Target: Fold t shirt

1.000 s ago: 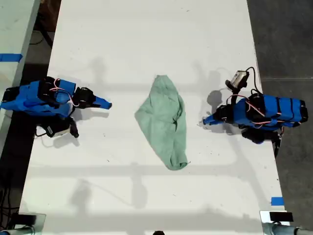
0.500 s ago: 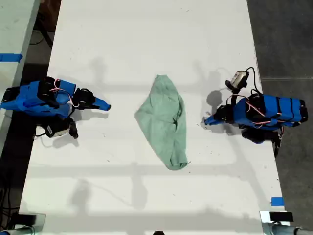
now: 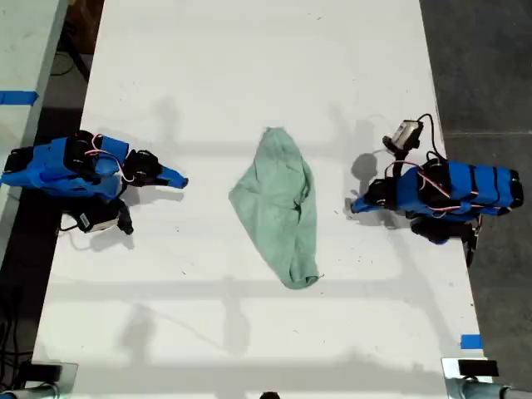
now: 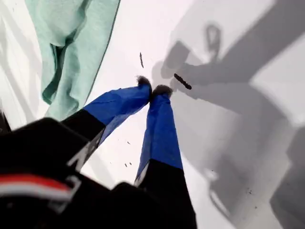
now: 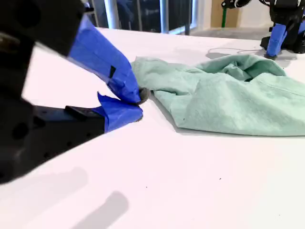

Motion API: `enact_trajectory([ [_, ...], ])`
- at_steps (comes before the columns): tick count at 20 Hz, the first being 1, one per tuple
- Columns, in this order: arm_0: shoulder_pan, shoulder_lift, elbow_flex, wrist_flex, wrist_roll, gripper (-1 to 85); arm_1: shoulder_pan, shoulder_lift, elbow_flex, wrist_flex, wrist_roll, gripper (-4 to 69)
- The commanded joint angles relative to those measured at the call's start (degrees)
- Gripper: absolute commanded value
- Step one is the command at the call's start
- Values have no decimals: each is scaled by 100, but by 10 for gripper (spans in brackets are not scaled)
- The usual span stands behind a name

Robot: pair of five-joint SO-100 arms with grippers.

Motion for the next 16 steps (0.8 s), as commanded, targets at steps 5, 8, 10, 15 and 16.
enact_trajectory([
  [5,-316,53,79,70,-290,0,-18,62,229,-44,79,22],
  [8,-352,53,88,114,-387,0,-44,62,255,-97,62,78],
  [10,-352,53,88,132,-387,0,-62,62,255,-97,70,95],
  [15,-316,53,79,149,-387,0,-26,62,255,-105,44,32],
  [16,-316,53,70,149,-387,0,-26,62,255,-105,44,22],
])
